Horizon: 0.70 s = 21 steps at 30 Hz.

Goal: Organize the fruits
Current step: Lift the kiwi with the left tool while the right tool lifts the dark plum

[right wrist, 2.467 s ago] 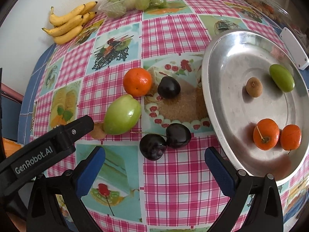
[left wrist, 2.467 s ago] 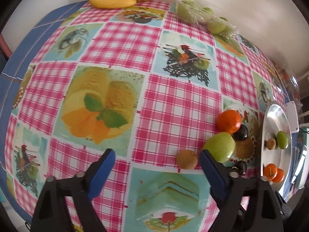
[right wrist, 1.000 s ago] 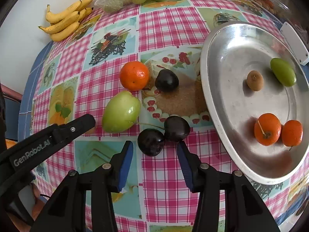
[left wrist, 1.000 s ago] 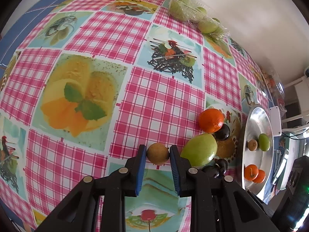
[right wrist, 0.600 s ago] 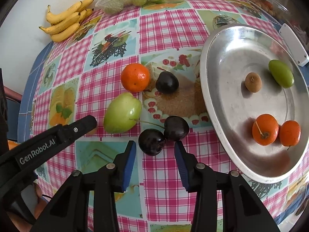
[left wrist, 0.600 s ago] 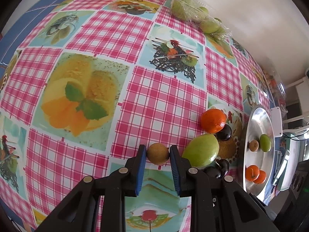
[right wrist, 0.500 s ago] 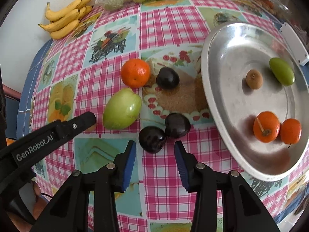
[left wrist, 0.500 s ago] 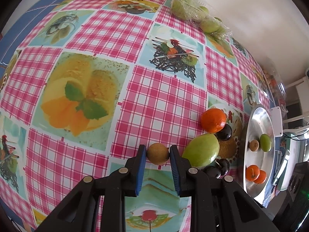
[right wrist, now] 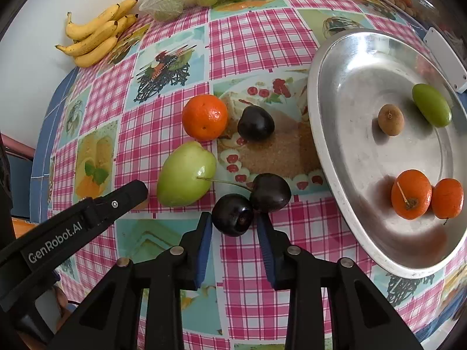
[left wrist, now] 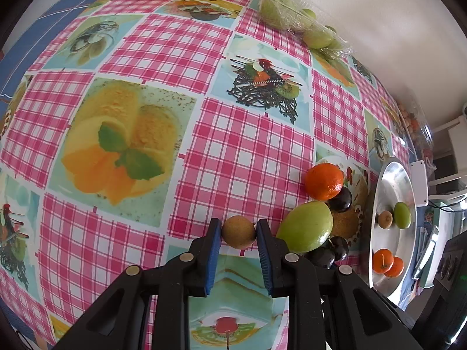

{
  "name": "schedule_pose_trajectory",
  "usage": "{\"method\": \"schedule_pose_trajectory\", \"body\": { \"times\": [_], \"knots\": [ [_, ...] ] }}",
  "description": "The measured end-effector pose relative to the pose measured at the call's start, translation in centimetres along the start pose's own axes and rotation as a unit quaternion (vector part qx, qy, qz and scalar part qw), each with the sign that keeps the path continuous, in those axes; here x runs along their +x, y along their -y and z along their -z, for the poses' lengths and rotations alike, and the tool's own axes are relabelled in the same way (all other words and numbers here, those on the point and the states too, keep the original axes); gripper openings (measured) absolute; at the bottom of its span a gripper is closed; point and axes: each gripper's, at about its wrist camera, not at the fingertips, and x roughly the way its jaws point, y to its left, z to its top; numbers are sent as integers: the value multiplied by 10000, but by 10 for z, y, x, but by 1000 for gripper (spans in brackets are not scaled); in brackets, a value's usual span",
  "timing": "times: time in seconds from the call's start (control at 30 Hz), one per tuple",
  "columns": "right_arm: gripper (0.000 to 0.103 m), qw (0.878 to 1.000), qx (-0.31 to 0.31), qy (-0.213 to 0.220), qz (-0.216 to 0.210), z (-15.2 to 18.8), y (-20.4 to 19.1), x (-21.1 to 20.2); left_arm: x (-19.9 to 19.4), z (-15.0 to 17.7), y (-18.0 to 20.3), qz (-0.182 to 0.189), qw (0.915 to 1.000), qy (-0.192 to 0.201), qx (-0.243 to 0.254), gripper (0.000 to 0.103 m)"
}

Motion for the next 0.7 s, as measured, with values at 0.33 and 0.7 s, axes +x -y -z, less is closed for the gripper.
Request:
{"method": "schedule_pose_trajectory", "body": {
  "times": [0.33,0.7],
  "knots": [
    [30,9997,-16,177,-195,2,1,-13,-4,-2,-2,43,10000,51,-22,27],
    [30,9974,-18,595,-402,-1,-1,-44,-29,-7,2,211,9990,400,-12,27]
  ]
}}
